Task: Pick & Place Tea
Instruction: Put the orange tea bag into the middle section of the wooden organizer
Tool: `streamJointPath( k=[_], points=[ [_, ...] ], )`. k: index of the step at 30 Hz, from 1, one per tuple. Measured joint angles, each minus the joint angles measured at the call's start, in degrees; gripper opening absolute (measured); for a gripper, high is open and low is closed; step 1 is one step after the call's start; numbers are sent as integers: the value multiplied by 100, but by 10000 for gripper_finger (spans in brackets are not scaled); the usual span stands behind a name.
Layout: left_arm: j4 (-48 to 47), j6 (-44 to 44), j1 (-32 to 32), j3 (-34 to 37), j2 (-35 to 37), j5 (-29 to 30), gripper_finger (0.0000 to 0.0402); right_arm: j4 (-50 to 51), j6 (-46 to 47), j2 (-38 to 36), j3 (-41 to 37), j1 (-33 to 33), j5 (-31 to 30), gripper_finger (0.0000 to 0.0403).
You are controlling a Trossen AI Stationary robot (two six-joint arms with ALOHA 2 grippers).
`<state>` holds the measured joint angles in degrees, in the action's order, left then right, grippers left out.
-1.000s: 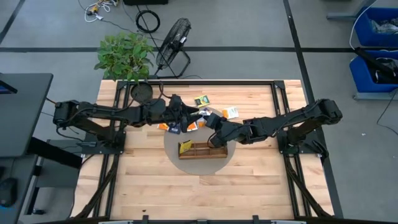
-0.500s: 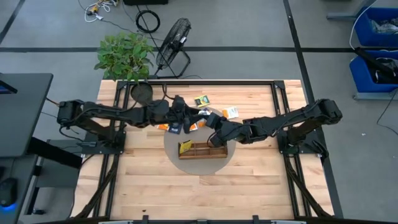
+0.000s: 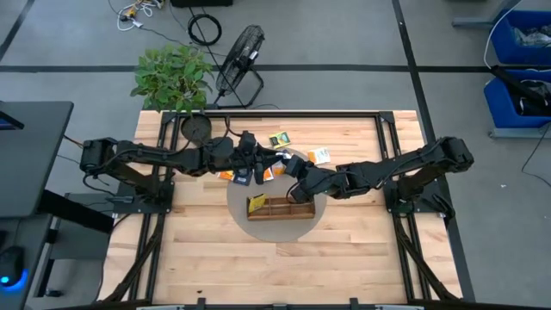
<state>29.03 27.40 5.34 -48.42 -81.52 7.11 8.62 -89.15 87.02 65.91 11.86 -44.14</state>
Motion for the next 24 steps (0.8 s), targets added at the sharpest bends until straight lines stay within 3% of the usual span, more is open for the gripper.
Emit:
streamJointPath(
  k=[4,10,16,21,24],
  points=[
    [-6,-209,0,0,0,-102,12,6,23,0,0,-4,5,2],
    [-12,-445,-9,0,0,-114,4,8,345,-1,0,-2,-41,32],
    [-17,-694,-16,5,0,-115,2,55,805,-2,0,26,-465,108],
    [-42,-1495,-227,7,0,95,2,-30,1840,-28,0,225,-1468,166],
    [-49,-1960,-442,9,0,484,1,147,2991,-251,0,262,-1299,178]
  ],
)
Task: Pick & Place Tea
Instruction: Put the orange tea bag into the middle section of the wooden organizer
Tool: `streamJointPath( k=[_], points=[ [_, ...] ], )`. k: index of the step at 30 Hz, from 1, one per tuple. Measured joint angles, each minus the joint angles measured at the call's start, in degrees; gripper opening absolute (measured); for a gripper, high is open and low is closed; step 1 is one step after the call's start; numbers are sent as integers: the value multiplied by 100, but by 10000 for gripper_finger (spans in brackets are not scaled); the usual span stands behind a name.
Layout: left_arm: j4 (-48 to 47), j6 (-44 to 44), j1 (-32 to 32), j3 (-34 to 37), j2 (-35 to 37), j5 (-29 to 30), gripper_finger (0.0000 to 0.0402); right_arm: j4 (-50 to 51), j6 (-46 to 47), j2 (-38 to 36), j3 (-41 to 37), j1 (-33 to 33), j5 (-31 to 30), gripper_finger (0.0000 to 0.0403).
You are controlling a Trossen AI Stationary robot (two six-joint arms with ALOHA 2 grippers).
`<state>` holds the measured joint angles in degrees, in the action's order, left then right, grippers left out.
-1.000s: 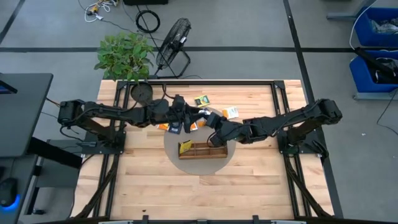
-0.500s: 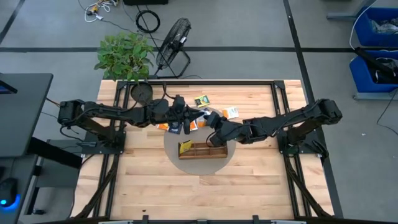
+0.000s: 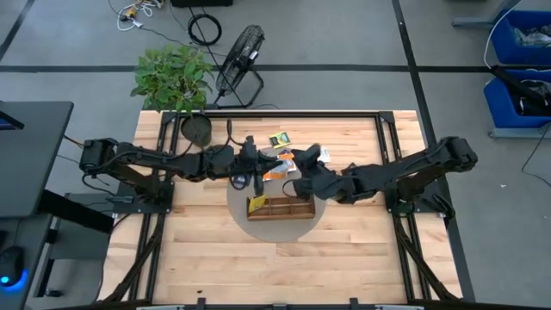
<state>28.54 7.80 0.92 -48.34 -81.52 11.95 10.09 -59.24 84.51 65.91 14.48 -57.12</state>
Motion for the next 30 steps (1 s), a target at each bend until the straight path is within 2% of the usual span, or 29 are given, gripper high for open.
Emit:
streamJointPath(
  k=[7,10,13,17,21,23,28,30],
  points=[
    [34,-1002,-475,0,0,1206,1,557,2401,-817,2,-334,1401,180],
    [70,-1202,-604,0,0,1586,1,881,3594,-1152,2,-759,2736,180],
    [267,-1357,-679,61,2,1703,1,1060,4417,-1294,2,-1216,4006,180],
    [1556,-1439,-726,653,2,1847,1,1143,4959,-1248,2,-1643,5378,180],
    [2942,-1370,-677,1314,3,1715,1,948,5032,-1125,2,-1736,5752,178],
    [3351,-1343,-643,1487,4,1571,1,805,5146,-1079,2,-1766,5894,176],
    [3490,-1339,-626,1545,4,1168,1,125,5619,-862,5,-1889,6234,175],
    [3457,-1346,-627,1545,4,1068,1,247,5706,-731,125,-1939,6293,179]
  ],
)
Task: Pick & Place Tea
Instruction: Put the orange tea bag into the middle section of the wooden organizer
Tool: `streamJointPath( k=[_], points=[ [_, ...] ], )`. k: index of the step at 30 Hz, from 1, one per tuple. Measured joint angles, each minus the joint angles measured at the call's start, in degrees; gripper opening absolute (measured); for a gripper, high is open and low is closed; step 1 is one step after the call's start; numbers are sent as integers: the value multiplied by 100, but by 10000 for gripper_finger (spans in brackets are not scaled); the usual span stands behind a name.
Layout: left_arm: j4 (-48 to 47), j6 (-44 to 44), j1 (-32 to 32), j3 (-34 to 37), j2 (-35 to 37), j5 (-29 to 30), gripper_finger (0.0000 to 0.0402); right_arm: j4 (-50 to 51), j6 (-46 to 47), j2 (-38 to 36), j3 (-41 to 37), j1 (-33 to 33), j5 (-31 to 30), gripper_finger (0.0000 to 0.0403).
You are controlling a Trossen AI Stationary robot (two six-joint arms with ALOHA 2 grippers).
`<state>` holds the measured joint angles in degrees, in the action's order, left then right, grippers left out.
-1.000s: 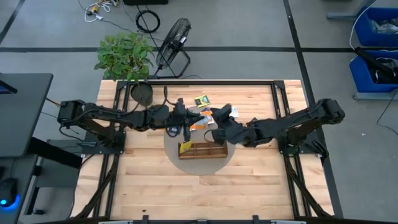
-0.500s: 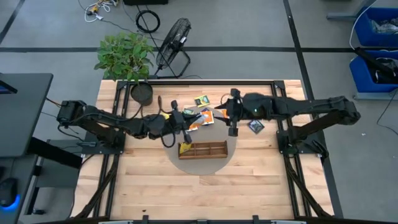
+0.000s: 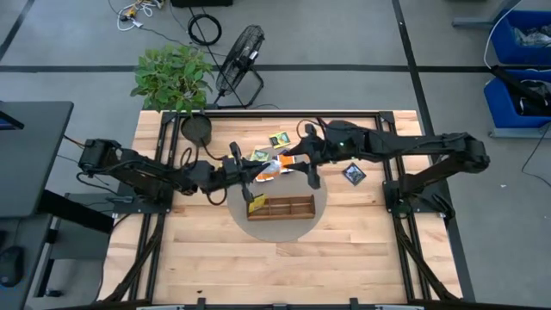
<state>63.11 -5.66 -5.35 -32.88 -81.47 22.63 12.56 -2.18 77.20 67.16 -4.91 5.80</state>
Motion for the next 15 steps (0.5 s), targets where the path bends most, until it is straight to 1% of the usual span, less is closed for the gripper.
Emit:
streamJointPath(
  k=[7,11,15],
  points=[
    [-142,-254,-13,0,-2,-4,1,988,68,798,1045,-59,414,216],
    [-153,-398,-55,2,-31,-45,1,1613,-127,1264,1668,-55,420,239],
    [-137,-566,-128,2,-31,-46,1,2072,-240,1628,2051,-57,372,245]
  ],
)
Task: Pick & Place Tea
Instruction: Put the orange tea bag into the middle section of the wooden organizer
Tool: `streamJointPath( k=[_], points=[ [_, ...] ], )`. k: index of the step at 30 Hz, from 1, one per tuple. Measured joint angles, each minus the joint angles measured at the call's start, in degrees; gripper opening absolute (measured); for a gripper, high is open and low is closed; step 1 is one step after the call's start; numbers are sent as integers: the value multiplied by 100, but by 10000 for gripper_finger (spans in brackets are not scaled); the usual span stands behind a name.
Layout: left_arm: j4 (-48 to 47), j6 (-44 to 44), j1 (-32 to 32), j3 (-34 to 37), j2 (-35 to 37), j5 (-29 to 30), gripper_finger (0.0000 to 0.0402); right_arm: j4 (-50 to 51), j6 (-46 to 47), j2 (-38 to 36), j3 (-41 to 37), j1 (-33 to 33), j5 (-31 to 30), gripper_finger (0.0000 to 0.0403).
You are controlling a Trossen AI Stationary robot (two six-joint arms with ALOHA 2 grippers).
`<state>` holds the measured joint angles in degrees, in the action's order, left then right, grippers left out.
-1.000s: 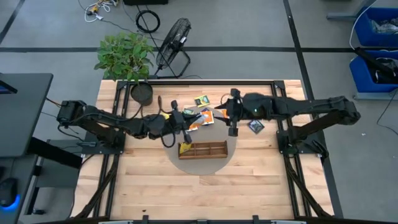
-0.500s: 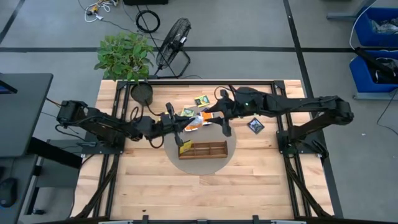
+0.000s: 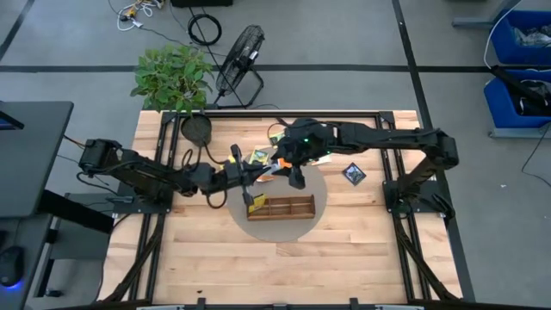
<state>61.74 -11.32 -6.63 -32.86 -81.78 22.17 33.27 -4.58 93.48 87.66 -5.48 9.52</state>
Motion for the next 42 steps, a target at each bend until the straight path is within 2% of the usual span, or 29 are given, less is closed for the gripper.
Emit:
streamJointPath(
  k=[3,6,19,28,37,42],
  points=[
    [-31,-32,-14,0,0,-7,1,114,-89,100,58,-2,-15,231],
    [-219,-36,-12,0,0,-1,1,180,-173,102,60,0,-9,199],
    [-320,18,-10,0,-1,2,2,403,-681,12,69,-7,-8,13],
    [-521,66,-10,-2,2,14,20,647,-620,12,69,-4,-7,3],
    [-834,-441,-75,0,311,871,74,1074,-68,15,-51,-5,-7,1],
    [-1343,-436,-115,0,579,1430,96,858,399,15,-259,74,-8,1]
  ],
)
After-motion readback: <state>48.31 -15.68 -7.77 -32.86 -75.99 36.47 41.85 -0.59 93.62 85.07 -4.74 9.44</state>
